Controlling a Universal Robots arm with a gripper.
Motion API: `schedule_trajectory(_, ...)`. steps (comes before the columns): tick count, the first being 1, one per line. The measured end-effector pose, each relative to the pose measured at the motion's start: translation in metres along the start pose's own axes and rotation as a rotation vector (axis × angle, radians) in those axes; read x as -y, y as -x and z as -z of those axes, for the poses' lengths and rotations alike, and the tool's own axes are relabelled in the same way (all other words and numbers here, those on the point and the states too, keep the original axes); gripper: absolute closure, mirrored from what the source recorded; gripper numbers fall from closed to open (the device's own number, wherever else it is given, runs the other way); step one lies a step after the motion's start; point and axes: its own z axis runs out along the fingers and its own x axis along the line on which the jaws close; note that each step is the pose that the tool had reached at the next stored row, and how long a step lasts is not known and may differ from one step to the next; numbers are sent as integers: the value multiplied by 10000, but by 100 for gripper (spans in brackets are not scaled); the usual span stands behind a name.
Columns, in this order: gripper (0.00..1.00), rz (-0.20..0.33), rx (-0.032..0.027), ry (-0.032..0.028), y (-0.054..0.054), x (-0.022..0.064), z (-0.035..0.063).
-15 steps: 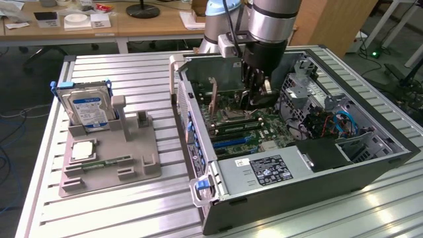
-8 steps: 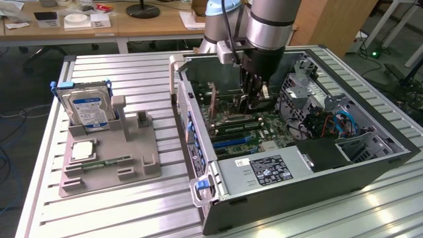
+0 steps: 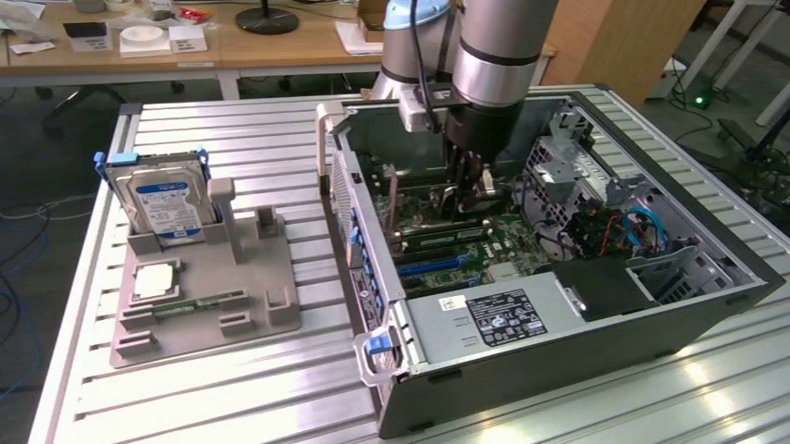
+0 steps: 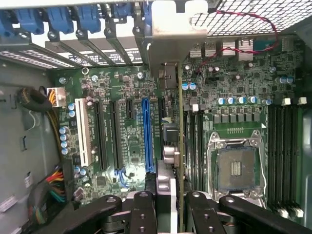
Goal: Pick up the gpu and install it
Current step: 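Insert the gpu into the slot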
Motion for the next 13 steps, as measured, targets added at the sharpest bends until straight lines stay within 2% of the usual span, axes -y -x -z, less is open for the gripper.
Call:
schedule_trajectory(3, 72, -14, -2, 9, -2, -21, -40)
schedule_trajectory(13, 72, -17, 7, 8, -4, -22, -43)
